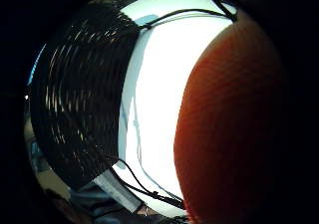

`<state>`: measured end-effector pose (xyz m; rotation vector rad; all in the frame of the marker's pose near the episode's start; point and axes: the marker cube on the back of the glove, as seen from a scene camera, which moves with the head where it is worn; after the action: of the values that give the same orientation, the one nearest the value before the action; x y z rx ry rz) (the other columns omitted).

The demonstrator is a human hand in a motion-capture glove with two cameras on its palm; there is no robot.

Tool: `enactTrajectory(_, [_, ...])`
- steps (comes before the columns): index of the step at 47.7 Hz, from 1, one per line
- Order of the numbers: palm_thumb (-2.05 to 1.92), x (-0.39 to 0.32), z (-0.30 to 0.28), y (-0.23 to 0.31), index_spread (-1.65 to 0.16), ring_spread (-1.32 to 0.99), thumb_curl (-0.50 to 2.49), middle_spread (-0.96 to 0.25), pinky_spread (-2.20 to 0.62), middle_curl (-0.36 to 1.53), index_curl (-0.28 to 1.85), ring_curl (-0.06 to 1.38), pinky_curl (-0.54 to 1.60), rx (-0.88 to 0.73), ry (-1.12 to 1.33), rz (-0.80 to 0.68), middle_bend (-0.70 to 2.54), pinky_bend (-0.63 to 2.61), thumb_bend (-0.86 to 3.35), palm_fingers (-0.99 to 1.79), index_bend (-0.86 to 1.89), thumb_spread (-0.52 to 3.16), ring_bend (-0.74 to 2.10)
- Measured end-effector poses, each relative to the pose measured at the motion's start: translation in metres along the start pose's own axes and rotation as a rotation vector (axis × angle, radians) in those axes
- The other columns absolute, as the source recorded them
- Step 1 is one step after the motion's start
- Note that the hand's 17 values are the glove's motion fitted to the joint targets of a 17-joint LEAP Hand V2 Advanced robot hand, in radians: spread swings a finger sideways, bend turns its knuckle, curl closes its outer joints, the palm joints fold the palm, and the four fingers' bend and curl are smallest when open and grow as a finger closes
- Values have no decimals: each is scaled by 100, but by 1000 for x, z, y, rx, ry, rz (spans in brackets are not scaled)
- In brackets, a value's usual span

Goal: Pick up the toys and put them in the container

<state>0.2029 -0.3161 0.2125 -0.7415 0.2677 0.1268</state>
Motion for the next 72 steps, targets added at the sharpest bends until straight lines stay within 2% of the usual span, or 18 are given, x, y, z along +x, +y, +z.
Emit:
enactTrajectory(7, [66, -15, -84, -11, -33, -35, 51, -15, -34, 43, 32, 60, 52, 169, -88, -91, 45, 119, 35, 67, 24, 153, 89])
enactTrajectory(13, [69, -100, -124, 7, -35, -38, 58, -18, -36, 48, 36, 62, 53, 245, -67, -279, 49, 120, 33, 65, 29, 144, 90])
enactTrajectory(18, [71, -162, -148, 5, -36, -40, 63, -20, -36, 52, 40, 64, 54, 225, -28, -428, 51, 121, 31, 63, 32, 138, 91])
enactTrajectory(28, [72, -255, -147, -10, -37, -42, 71, -22, -37, 59, 49, 69, 56, 160, 71, -581, 55, 124, 28, 56, 37, 127, 94])
enactTrajectory(32, [73, -267, -140, -14, -38, -42, 74, -22, -37, 62, 52, 70, 57, 118, 141, -580, 56, 126, 27, 53, 37, 125, 95])
enactTrajectory(36, [72, -264, -137, -18, -36, -42, 76, -21, -36, 64, 54, 72, 58, 76, 211, -567, 55, 131, 27, 40, 29, 125, 96])
enactTrajectory(39, [67, -256, -135, -22, -35, -41, 74, -20, -33, 65, 54, 73, 58, 29, 265, -481, 53, 132, 25, 29, 22, 130, 96])
enactTrajectory(42, [42, -251, -134, -20, -32, -33, 62, -14, -25, 64, 56, 70, 59, -37, 286, -392, 47, 127, 13, -9, 22, 138, 76])
enactTrajectory(44, [29, -253, -134, -10, -31, -27, 57, -9, -17, 59, 50, 64, 55, -72, 240, -477, 39, 122, 3, -46, 10, 132, 55])
enactTrajectory(46, [23, -253, -136, 0, -30, -23, 54, -5, -12, 56, 45, 59, 51, -70, 217, -558, 33, 113, -2, -56, 6, 129, 41])
enactTrajectory(52, [16, -232, -143, 20, -27, -15, 49, 1, -3, 50, 35, 48, 44, -49, 234, -580, 22, 99, -4, -45, 2, 124, 20])
enactTrajectory(57, [14, -197, -145, 39, -26, -13, 46, 3, 0, 47, 30, 44, 41, -85, 221, -555, 17, 91, -3, -33, 3, 123, 17])
enactTrajectory(60, [13, -165, -140, 53, -25, -11, 44, 4, 1, 45, 27, 43, 39, -66, 270, -490, 15, 89, -2, -31, 4, 123, 16])
enactTrajectory(65, [12, -126, -121, 98, -25, -10, 42, 5, 3, 42, 23, 42, 38, -55, 222, -474, 14, 88, -2, -28, 4, 125, 18])
enactTrajectory(72, [12, -59, -82, 144, -25, -10, 40, 5, 4, 39, 21, 41, 37, -35, 158, -208, 15, 86, -1, -22, 8, 128, 18])
